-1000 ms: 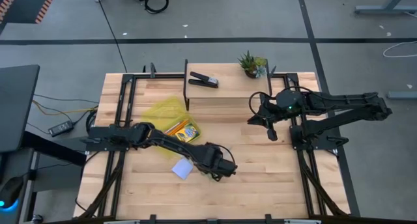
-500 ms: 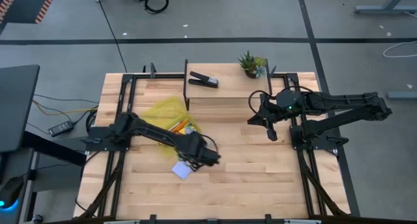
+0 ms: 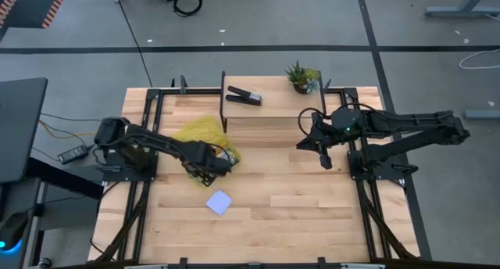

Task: Pack school essentials
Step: Put the green scissor into the yellow supply box, then put the white sticky note into the yellow supply box

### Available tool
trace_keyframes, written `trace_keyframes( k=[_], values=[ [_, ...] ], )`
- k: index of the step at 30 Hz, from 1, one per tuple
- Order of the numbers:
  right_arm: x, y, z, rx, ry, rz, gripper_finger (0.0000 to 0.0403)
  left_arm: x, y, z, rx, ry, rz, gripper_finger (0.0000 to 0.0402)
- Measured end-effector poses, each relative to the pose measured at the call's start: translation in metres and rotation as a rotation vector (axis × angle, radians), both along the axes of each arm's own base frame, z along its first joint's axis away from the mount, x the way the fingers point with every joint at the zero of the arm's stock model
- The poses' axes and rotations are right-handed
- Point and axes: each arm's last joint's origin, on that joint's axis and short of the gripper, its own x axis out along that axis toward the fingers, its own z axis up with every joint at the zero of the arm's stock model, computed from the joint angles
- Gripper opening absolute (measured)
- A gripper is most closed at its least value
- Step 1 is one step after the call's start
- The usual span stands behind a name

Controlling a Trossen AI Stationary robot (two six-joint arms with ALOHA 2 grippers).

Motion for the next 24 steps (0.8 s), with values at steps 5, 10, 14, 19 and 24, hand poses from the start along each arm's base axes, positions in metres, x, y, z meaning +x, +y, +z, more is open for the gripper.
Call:
trace_keyframes(
  k=[5,10,14,19,24],
  values=[
    [0.000,0.000,0.000,0.035,0.003,-0.021,0.0039,-0.008,0.022,-0.017,-0.006,0.055,0.028,0.0019],
    [0.000,0.000,0.000,0.065,0.005,-0.039,0.0039,-0.008,0.037,-0.028,-0.040,0.032,0.039,0.0028],
    [0.000,0.000,0.000,0.079,0.006,-0.048,0.0039,-0.003,0.044,-0.030,-0.061,-0.031,0.068,0.0049],
    [0.000,0.000,0.000,0.076,0.005,-0.046,0.0039,-0.003,0.047,-0.029,-0.063,-0.026,0.083,0.0104],
    [0.000,0.000,0.000,0.059,0.003,-0.036,0.0039,0.005,0.041,-0.015,-0.063,-0.054,0.040,0.0142]
  ],
)
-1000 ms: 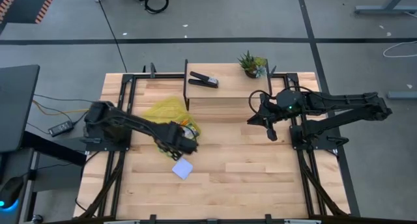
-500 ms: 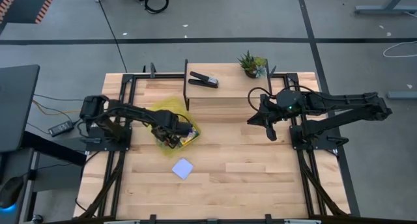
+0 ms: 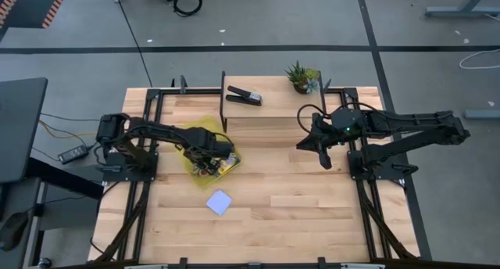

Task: Pack school essentials
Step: Put the white sticky note into the yellow supply box

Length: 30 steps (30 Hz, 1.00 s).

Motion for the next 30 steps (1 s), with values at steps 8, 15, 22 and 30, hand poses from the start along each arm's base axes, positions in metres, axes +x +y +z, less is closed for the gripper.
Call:
trace_keyframes(
  k=[8,15,22,30],
  values=[
    [0.000,0.000,0.000,-0.030,-0.004,0.017,0.0039,0.032,-0.057,0.032,-0.039,-0.247,-0.204,0.0135],
    [0.001,0.000,0.001,-0.045,-0.013,0.025,0.0039,0.034,-0.114,0.038,-0.088,-0.341,-0.511,0.0174],
    [0.000,0.000,0.000,-0.028,-0.007,0.003,0.0039,0.029,-0.141,0.026,-0.136,-0.281,-0.764,0.0300],
    [0.000,-0.002,0.000,0.000,-0.003,-0.075,0.0039,0.029,-0.168,-0.016,-0.095,-0.114,-1.180,0.0383]
  ],
)
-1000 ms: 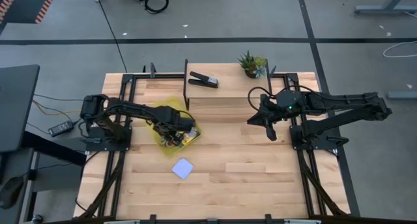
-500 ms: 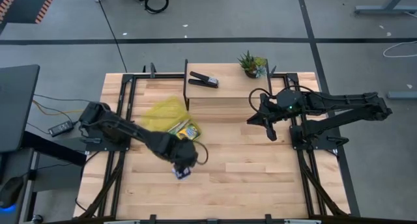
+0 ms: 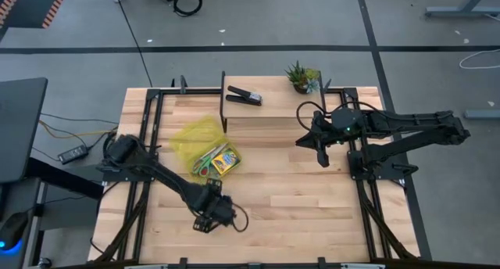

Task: Pack school essentials
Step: Put the white sticky note into the yellow supply box

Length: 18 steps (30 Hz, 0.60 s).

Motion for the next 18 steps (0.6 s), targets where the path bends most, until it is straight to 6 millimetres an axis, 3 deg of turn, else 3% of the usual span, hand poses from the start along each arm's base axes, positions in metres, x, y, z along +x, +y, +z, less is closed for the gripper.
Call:
trace_keyframes(
  k=[8,18],
  values=[
    [0.000,-0.001,0.000,0.043,-0.002,-0.061,0.0039,0.007,0.002,-0.033,0.153,0.056,-0.107,0.0389],
    [0.000,-0.001,0.000,0.085,-0.007,-0.108,0.0039,0.010,0.004,-0.038,0.165,0.062,-0.109,0.0370]
  ],
)
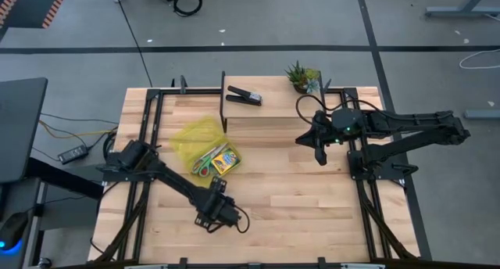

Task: Pack school essentials
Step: Put the white sticky note into the yellow supply box

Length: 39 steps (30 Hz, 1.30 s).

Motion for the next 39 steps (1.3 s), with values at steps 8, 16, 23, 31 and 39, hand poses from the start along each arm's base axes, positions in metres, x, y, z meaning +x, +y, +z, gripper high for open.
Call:
trace_keyframes(
  k=[8,16,23,31,39],
  values=[
    [0.000,0.000,0.000,0.000,0.000,0.000,0.0039,-0.006,-0.012,-0.001,0.023,-0.028,0.017,0.0275],
    [0.000,0.000,0.000,0.009,0.000,-0.005,0.0039,-0.016,-0.029,-0.004,0.043,-0.066,0.019,0.0146],
    [0.000,0.000,0.000,0.027,-0.001,-0.015,0.0039,-0.022,-0.042,-0.016,0.082,-0.064,0.002,0.0046],
    [0.000,0.000,0.000,0.033,-0.001,-0.019,0.0039,-0.026,-0.046,-0.017,0.103,-0.096,0.056,0.0006],
    [0.000,0.000,0.000,0.033,-0.001,-0.019,0.0039,-0.019,-0.052,-0.005,0.108,-0.110,0.070,0.0002]
  ],
)
